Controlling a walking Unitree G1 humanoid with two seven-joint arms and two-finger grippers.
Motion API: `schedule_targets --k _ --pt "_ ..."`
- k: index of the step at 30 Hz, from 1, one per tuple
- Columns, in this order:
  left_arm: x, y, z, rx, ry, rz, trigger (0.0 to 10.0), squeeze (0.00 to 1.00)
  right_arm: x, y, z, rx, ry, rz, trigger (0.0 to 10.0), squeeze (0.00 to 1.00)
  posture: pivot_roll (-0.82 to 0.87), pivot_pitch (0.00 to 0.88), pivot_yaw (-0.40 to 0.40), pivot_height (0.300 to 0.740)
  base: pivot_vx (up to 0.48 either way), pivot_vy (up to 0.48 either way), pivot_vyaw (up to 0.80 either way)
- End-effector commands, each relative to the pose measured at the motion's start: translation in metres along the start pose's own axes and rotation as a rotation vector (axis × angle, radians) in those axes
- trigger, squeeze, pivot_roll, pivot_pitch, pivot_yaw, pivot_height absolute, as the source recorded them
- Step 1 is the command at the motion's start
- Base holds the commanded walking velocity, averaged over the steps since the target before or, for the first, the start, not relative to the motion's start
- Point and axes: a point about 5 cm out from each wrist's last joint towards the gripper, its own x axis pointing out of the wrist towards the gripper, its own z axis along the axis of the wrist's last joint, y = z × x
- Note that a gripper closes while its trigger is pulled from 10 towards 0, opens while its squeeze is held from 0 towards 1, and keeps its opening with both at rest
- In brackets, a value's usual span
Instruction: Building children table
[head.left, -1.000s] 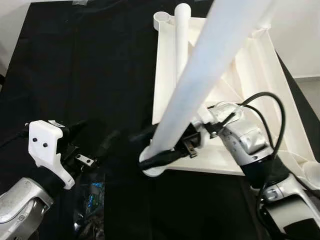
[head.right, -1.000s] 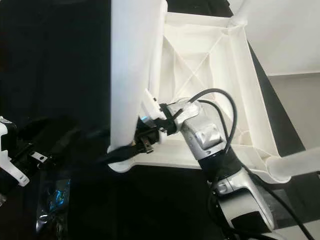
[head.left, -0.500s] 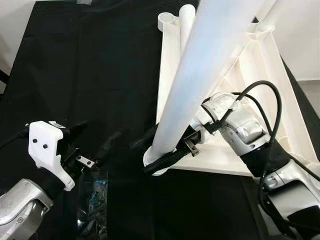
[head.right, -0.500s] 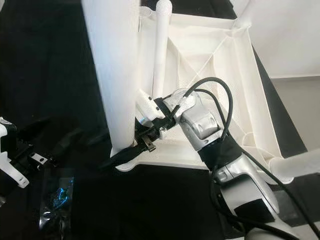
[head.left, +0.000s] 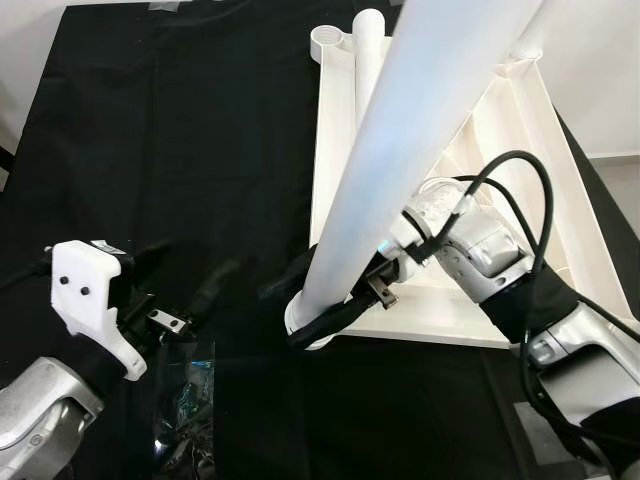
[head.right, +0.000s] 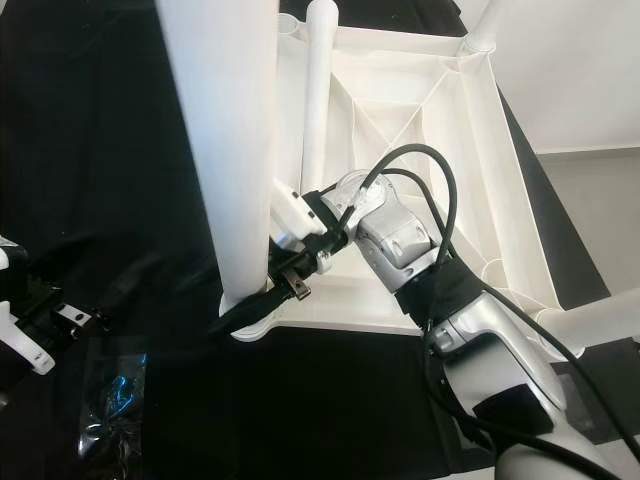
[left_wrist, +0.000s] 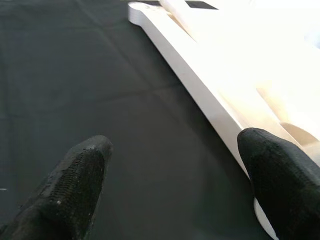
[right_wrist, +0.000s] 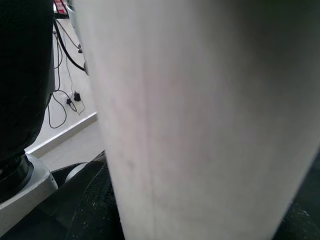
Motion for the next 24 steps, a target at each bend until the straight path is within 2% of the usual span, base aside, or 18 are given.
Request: schedule_targets --k 1,2,8,9,11,12,17,24 --pt "-0.003 0.001 0.0 -0.005 0.004 0.01 10.0 0.0 -0.002 0.008 -0.024 0.109 0.061 0.004 10.0 0.0 0.1 0.392 -0.062 0.74 0.0 0.0 0.0" --pt "-0.004 0.007 0.004 -0.002 -0.013 0.047 10.0 0.0 -0.002 0.007 -0.025 0.093 0.069 0.001 10.0 0.0 0.1 0.395 -0.059 0.74 0.0 0.0 0.0" --pt "-0.005 0.02 0.01 0.019 -0.029 0.097 10.0 0.0 -0.007 0.0 -0.023 0.052 0.096 -0.017 10.0 0.0 0.12 0.401 -0.056 0.74 0.0 0.0 0.0" --pt "-0.006 0.029 0.013 0.037 -0.037 0.132 10.0 0.0 -0.008 -0.005 -0.021 0.036 0.116 -0.016 10.0 0.0 0.12 0.404 -0.055 0.74 0.0 0.0 0.0" --pt "-0.007 0.032 0.014 0.041 -0.039 0.141 10.0 0.0 -0.008 -0.006 -0.02 0.032 0.12 -0.013 10.0 0.0 0.12 0.405 -0.055 0.74 0.0 0.0 0.0" --pt "-0.007 0.04 0.017 0.07 -0.044 0.173 10.0 0.0 -0.009 -0.011 -0.016 0.015 0.135 -0.006 10.0 0.0 0.12 0.407 -0.058 0.74 0.0 0.0 0.0" --pt "-0.008 0.043 0.021 0.113 -0.041 0.184 10.0 0.0 -0.007 -0.018 -0.007 -0.011 0.137 0.011 10.0 0.0 0.13 0.412 -0.064 0.74 0.0 0.0 0.0" --pt "-0.013 0.039 0.02 0.099 -0.028 0.182 10.0 0.0 -0.004 -0.023 -0.001 -0.027 0.133 0.032 10.0 0.0 0.15 0.426 -0.081 0.74 0.0 0.0 0.0"
